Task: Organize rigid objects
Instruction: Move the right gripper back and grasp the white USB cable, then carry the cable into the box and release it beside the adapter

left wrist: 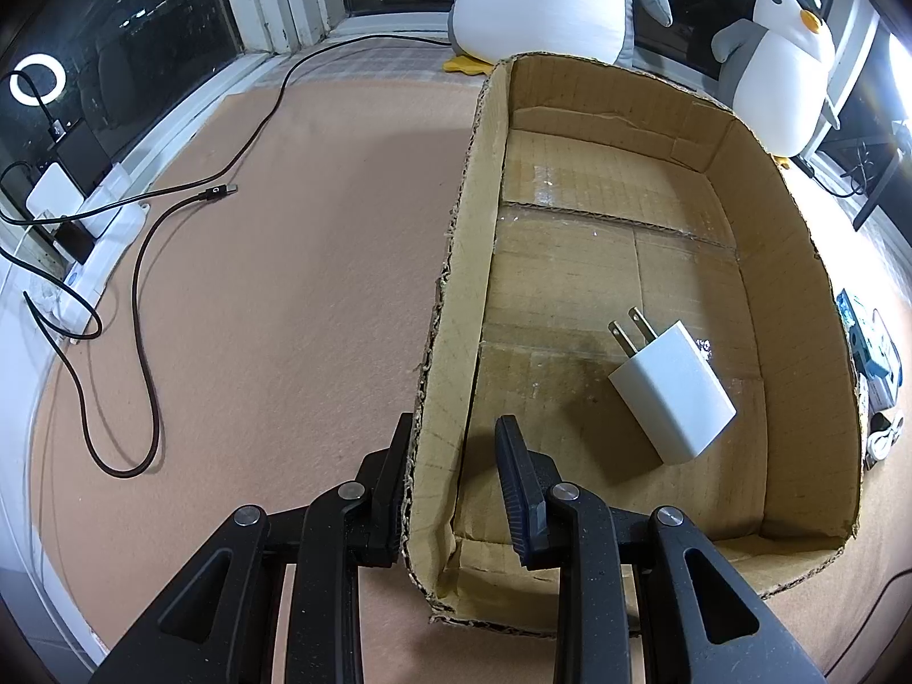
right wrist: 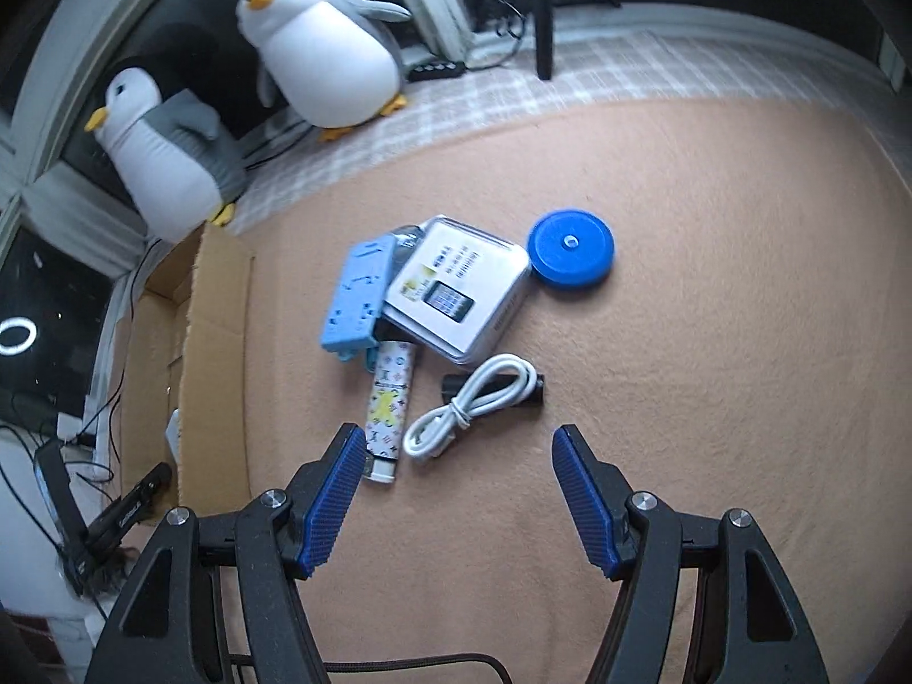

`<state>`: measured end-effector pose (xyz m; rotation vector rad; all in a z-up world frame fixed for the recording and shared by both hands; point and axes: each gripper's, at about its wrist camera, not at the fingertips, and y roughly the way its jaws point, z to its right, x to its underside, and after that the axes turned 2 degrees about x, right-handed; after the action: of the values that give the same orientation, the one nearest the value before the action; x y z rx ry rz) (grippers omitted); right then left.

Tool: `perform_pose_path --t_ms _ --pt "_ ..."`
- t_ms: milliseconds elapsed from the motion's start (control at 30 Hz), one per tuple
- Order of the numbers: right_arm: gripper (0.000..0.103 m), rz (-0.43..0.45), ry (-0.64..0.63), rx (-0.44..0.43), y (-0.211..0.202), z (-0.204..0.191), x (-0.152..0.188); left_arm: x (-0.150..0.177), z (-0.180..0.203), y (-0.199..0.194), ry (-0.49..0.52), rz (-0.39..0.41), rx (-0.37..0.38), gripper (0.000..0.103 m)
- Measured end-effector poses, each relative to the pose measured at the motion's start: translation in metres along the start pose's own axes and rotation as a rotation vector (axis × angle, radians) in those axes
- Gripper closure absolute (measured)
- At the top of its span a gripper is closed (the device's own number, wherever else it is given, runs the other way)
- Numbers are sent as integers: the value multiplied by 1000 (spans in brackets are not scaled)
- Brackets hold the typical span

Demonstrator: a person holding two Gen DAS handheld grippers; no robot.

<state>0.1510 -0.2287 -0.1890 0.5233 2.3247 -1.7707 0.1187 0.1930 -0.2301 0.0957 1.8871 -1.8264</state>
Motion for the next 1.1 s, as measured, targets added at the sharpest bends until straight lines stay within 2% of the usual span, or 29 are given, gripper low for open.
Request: perform_pose_path --t_ms 267,500,867,1100 --pt "41 -81 116 -62 30 10 -8 0 -1 1 -6 3 10 74" --pt "55 -103 131 -59 43 5 -12 1 -2 1 -8 4 15 74" --pt "83 -116 149 -40 50 10 -14 2 -1 1 -12 6 21 74" --pt "87 -111 132 -68 44 18 -8 2 -1 1 -12 6 21 74"
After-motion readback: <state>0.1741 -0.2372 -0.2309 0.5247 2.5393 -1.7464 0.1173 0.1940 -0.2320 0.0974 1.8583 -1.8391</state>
